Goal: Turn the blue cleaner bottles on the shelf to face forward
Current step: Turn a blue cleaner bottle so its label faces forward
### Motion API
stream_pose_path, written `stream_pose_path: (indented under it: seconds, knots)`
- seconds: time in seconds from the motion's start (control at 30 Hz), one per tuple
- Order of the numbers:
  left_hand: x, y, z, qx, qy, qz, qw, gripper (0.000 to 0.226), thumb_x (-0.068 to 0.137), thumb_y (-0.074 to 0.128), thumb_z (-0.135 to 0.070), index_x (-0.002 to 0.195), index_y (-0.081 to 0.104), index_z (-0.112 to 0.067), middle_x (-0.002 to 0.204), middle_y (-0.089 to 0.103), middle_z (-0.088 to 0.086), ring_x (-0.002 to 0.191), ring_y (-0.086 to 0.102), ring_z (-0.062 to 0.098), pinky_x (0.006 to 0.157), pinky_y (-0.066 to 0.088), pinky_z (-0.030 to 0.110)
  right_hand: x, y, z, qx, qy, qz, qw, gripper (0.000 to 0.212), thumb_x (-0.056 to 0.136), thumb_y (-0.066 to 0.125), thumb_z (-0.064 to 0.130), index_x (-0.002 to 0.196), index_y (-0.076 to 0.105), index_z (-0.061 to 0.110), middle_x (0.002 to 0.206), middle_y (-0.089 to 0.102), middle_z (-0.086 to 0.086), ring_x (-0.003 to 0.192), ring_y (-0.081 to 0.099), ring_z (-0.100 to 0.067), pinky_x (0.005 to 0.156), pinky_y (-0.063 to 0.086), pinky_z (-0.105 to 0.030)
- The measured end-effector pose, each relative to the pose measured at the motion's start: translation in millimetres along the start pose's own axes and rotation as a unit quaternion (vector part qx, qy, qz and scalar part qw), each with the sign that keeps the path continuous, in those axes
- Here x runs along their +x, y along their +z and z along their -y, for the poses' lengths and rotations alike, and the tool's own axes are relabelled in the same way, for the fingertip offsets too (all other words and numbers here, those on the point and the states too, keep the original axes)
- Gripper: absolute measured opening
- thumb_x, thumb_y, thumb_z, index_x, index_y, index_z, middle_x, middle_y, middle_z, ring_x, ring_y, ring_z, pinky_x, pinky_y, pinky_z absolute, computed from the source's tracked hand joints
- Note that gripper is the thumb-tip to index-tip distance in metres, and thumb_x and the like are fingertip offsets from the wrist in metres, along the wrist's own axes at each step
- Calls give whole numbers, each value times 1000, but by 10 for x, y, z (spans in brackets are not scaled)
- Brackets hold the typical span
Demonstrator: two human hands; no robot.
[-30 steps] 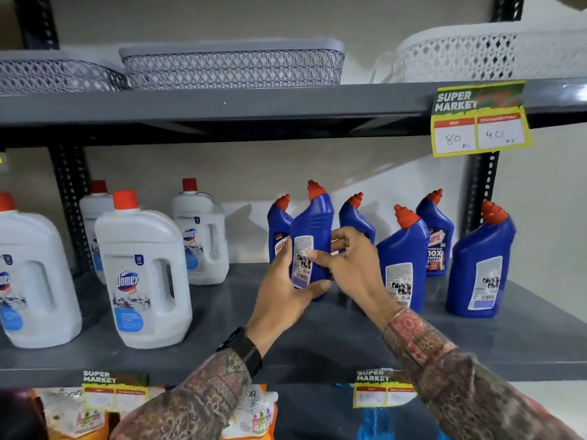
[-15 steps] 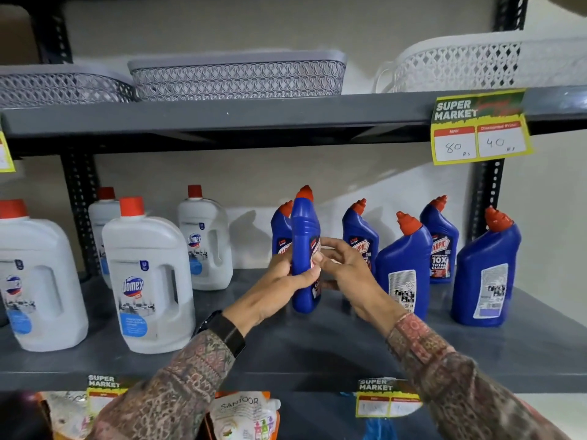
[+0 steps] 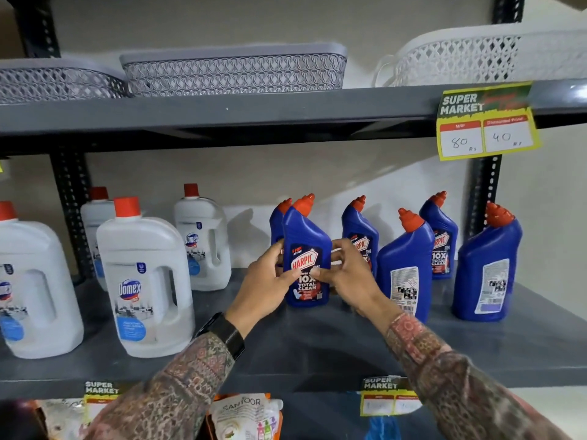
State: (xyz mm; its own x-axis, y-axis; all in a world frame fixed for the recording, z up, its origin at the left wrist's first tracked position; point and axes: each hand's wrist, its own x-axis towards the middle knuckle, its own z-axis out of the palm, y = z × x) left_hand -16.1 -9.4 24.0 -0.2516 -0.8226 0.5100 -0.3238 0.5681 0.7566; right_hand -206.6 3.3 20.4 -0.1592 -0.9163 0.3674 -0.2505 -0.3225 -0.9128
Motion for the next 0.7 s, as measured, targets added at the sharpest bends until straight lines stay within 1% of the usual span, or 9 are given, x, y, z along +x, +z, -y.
stream_pose_path:
  seconds: [0.1,0.17,0.23,0.3,0.43,0.53,0.6,0.63,0.7]
  knots:
    - [30,4,108,-37,-28,27,999,47,99,71,-16,132,54,-46,120,72,-13,102,71,-2,73,58,13,-37,66,-91,-50,-5,-17,999,53,81,87,11,118,52,24,107,71,-2,98,74,-18,84,65,-43]
    - [24,22,165,-46,-37,38,998,48,99,70,-15,126,52,-50,115,72,-19,99,72,-5,70,57,11,-58,83,-133,-64,6,-20,998,54,80,88,13,119,52,23,107,72,-1,99,74,-18,86,65,-45]
    - [15,54,244,-53,-40,41,997,48,99,70,-14,128,52,-47,106,73,-27,95,70,-14,66,55,7,-71,97,-171,-75,15,-23,997,54,80,88,14,120,53,23,108,72,1,101,74,-18,88,64,-47]
    - [10,84,311,-59,-45,42,996,50,100,70,-14,131,50,-47,102,73,-30,94,69,-17,66,55,7,-90,111,-194,-79,17,-28,996,54,81,88,14,121,53,23,109,72,2,103,74,-17,91,64,-48]
    - [4,101,378,-52,-41,41,997,53,100,69,-21,144,48,-42,113,69,-25,97,68,-17,86,63,25,-152,133,-204,-70,13,-25,997,57,84,85,13,131,53,22,113,73,7,105,72,-13,95,62,-47]
    - [-66,97,356,-47,-40,44,997,64,99,71,-25,154,42,-39,119,65,-25,102,68,-10,89,60,24,-281,76,-213,-100,-11,-41,994,68,85,84,14,143,49,21,106,66,16,99,68,-2,88,61,-30]
    - [-134,105,309,-35,-32,-20,999,66,98,72,-28,156,40,-35,124,63,-22,105,63,-11,86,54,16,-388,-21,-178,-132,-39,-70,988,67,87,82,13,144,49,23,106,63,16,98,66,-4,85,59,-26]
    - [-169,123,268,-20,-20,-73,997,63,98,72,-28,154,43,-31,126,64,-18,105,62,-11,82,52,12,-443,-92,-149,-141,-56,-85,985,64,88,80,11,143,51,24,108,63,15,99,67,-5,85,60,-27]
    - [-231,183,151,4,35,-168,985,51,98,70,-20,146,54,-25,123,68,-10,101,67,-3,77,51,7,-530,-255,-68,-150,-100,-114,977,55,90,77,9,137,55,27,108,66,17,95,69,-1,82,60,-20]
